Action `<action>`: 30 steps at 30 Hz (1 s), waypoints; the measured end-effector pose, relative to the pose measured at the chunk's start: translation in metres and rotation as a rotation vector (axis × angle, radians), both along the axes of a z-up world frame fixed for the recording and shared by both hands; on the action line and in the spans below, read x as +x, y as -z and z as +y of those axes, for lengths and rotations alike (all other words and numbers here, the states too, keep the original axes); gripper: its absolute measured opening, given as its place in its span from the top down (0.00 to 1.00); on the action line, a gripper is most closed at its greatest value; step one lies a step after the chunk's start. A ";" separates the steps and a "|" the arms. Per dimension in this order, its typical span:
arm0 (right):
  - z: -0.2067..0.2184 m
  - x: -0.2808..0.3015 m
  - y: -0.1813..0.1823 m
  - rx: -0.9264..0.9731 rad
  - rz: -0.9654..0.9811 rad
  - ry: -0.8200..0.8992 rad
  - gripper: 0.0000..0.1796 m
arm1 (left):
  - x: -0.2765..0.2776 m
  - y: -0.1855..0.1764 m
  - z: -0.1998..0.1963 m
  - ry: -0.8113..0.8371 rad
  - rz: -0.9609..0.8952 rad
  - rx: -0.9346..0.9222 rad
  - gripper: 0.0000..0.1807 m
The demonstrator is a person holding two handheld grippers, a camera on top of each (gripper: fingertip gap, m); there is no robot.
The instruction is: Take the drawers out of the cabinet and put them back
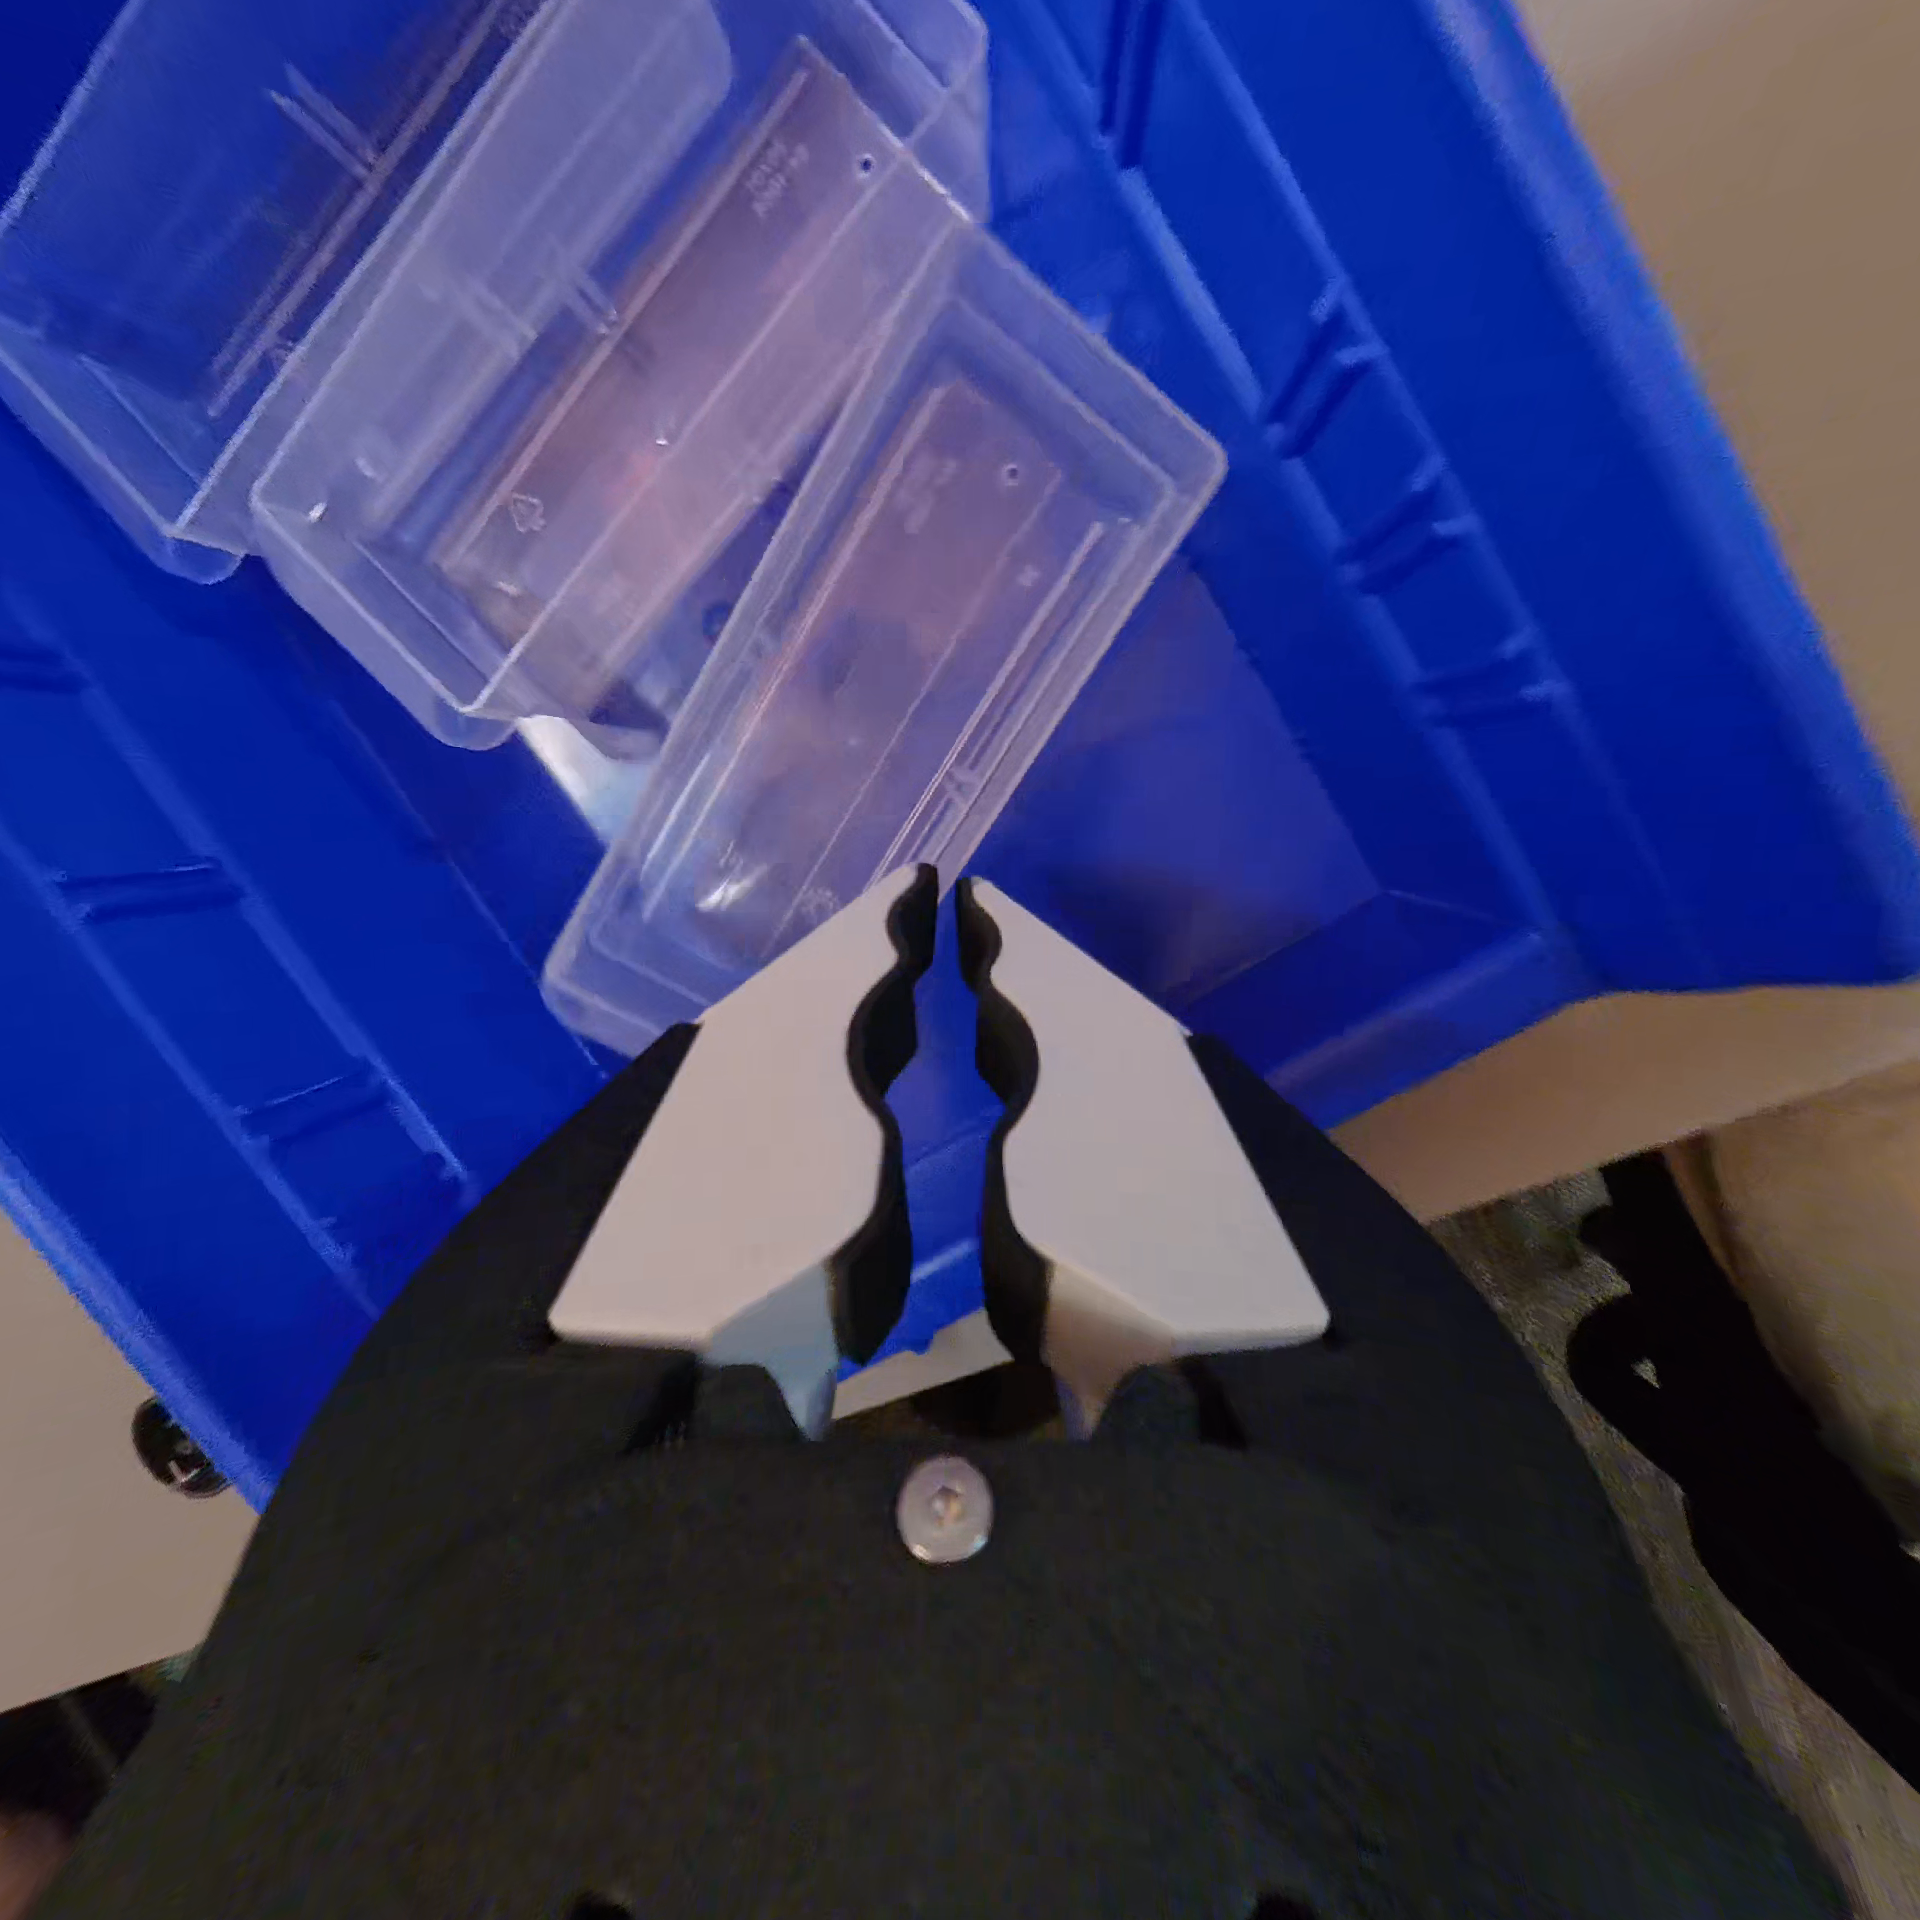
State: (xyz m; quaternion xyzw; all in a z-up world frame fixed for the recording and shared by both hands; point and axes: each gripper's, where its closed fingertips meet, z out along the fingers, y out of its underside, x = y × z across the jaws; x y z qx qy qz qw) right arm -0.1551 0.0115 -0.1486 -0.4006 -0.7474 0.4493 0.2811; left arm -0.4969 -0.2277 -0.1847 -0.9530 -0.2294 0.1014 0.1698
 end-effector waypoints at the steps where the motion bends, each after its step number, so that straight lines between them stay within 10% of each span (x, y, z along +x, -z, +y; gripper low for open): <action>1: 0.000 0.000 0.000 0.001 0.000 -0.001 0.87 | 0.005 -0.003 0.002 0.011 -0.023 0.011 0.94; 13: -0.001 0.000 -0.002 0.013 0.014 -0.006 0.87 | -0.041 -0.002 0.000 -0.124 -0.042 0.088 0.84; 20: 0.002 0.002 -0.007 0.039 0.038 0.005 0.87 | -0.047 -0.004 -0.003 -0.120 -0.017 0.044 0.99; 30: -0.004 0.005 -0.009 0.050 0.049 -0.014 0.87 | -0.046 0.019 -0.022 -0.100 -0.001 -0.172 0.79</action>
